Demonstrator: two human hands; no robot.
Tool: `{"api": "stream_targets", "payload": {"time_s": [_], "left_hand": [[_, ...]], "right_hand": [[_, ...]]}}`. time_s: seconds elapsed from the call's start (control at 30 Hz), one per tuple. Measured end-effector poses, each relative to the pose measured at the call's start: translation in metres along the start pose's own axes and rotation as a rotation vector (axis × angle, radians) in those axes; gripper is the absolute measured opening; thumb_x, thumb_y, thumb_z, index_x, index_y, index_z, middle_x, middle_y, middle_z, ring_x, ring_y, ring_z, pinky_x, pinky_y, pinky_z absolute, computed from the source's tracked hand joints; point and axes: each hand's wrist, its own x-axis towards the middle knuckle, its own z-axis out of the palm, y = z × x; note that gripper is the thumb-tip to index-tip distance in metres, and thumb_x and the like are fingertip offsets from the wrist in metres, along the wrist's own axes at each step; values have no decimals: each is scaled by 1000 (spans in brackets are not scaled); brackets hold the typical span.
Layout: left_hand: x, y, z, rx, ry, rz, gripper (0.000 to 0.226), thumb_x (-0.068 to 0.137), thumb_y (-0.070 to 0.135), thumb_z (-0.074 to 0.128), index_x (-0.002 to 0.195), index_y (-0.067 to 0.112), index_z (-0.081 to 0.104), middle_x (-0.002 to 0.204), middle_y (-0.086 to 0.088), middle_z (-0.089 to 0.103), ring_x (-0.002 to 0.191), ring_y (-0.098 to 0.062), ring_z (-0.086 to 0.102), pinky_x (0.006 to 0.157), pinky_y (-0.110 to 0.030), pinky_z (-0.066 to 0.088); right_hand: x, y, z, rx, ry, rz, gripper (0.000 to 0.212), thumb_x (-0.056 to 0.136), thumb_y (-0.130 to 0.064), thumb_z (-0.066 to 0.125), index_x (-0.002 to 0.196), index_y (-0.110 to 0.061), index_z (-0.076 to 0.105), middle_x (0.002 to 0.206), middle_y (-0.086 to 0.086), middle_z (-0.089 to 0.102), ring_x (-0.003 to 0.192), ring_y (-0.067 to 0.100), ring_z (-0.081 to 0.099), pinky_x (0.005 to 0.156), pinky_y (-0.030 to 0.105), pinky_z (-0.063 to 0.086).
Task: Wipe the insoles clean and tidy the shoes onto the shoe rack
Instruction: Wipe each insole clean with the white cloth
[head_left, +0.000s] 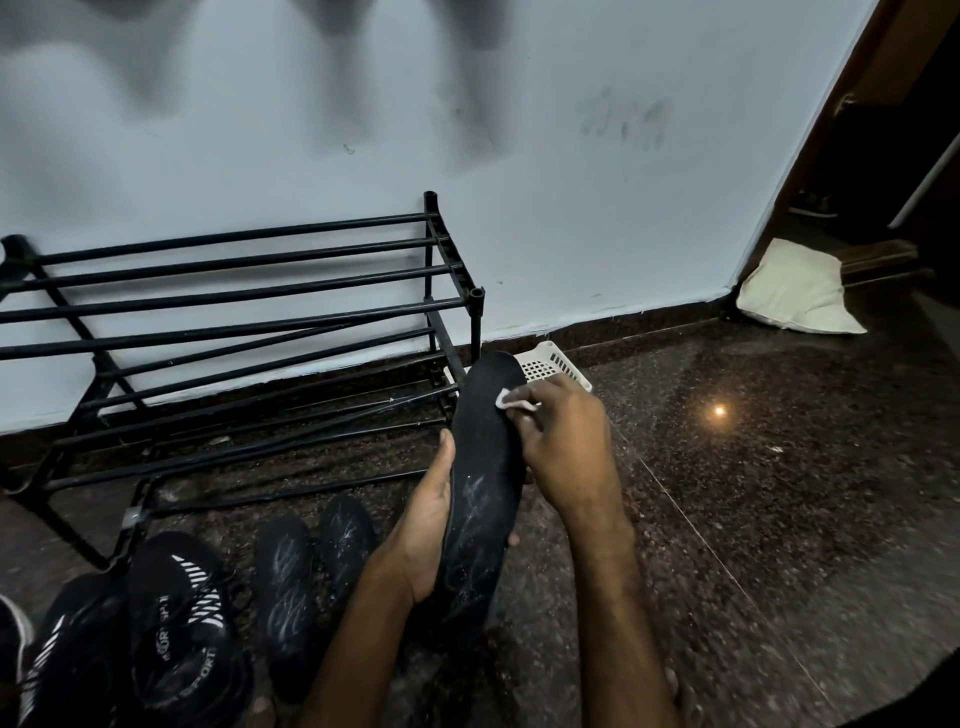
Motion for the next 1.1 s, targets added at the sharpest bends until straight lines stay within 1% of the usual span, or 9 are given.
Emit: {"api": "stream_targets", "payload": {"time_s": [0.07,0.13,0.2,0.37,0.53,0.6,0.73,0.9,1.1], "left_hand": [[0,1,4,-29,5,9,72,93,67,33,117,10,71,96,-16,70,73,-25,66,64,-37,52],[0,3,6,-61,19,14,72,93,67,33,117,12,71,104,-16,70,81,-26,66,69,-38,49],[-1,4,4,-44,10,8,76,92,69,34,121,7,67,104,-20,65,78,-28,63,65,-38,50],[0,1,2,23,-12,-4,77,93,69,33,121,5,66,96,-19,62,72,-27,61,61,-38,53],[-3,6,5,-16,0,22,72,93,67,32,120,12,70,104,-15,69,78,-25,65,63,-37,50],[-3,5,3,-12,-7,15,74,93,68,35,122,8,67,102,-17,66,78,-27,63,62,-37,52],[0,1,3,23,-36,7,74,94,68,34,119,8,68,96,-16,65,73,-26,63,63,-38,52],[-1,5,3,-12,-24,24,74,94,67,34,124,7,65,101,-19,64,74,-26,63,60,-37,50],[-4,3,0,133,-57,-62,73,96,67,29,117,9,69,97,-16,65,78,-27,59,59,-35,50]], "right_hand": [[0,-6,4,60,-41,-56,19,85,-11,73,103,-17,75,103,-5,64,89,4,60,90,19,51],[-6,-3,2,143,-211,-88,14,82,-14,77,94,-21,77,95,-8,66,85,3,61,84,26,54],[-9,4,-5,135,-273,-37,11,80,-16,79,89,-23,77,91,-10,67,82,2,62,82,32,57],[4,3,-6,-5,58,-30,18,85,-9,73,101,-16,75,101,-5,64,87,5,60,89,23,54],[-7,1,-3,156,-280,-58,10,80,-18,79,87,-25,77,89,-11,66,81,2,61,76,26,54],[-4,8,-7,78,-232,-10,12,81,-16,79,88,-25,77,92,-12,67,80,-1,61,78,26,55],[5,-1,-4,25,48,-29,16,84,-12,75,99,-18,74,101,-6,64,85,6,61,87,26,55],[-6,3,-6,154,-293,-59,11,79,-15,80,85,-24,76,89,-10,67,81,2,62,78,27,53],[18,1,-11,0,154,-91,19,85,-8,72,102,-16,73,102,-5,62,75,1,54,81,29,58]]}}
